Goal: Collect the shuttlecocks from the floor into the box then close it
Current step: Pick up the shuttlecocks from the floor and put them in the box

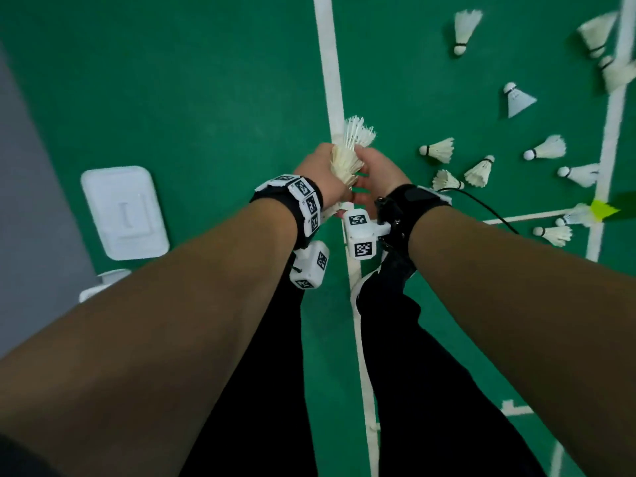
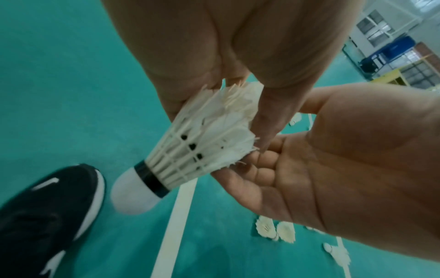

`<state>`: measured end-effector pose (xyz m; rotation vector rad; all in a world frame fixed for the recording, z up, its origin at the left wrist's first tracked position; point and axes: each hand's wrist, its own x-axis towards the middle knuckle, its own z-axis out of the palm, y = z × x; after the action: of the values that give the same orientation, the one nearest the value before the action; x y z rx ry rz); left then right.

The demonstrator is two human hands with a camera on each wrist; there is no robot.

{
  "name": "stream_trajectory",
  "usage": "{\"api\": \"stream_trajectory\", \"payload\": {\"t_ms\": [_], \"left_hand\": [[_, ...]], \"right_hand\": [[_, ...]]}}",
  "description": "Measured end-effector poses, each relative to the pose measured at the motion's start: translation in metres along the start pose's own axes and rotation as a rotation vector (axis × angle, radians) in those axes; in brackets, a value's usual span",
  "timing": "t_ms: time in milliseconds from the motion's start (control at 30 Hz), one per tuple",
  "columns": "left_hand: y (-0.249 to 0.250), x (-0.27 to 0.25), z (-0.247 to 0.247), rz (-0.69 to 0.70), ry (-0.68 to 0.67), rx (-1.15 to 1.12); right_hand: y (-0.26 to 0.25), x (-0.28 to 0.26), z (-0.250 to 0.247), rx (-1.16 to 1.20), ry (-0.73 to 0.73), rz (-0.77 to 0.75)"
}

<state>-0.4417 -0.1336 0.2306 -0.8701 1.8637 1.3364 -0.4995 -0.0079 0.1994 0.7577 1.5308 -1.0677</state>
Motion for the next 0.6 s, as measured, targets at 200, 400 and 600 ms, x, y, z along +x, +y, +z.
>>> {"api": "stream_trajectory", "payload": {"t_ms": [200,400,600], "left_hand": [[-0.036,-0.043,-0.077,-0.069,0.160,-0.177],[-0.100,-0.105,-0.110,-0.148,0.341,-0.336],[-0.186,-0.157,-0.095,-0.216,0.452,-0.482]], "right_hand": [[-0.013,-0.032,0.089,-0.114,-0.143,0.026],[0.005,-0.073,0.171,-0.253,-0.250,0.011],[0.072,-0.090,0.226,-0.402,-0.312,0.042]]}}
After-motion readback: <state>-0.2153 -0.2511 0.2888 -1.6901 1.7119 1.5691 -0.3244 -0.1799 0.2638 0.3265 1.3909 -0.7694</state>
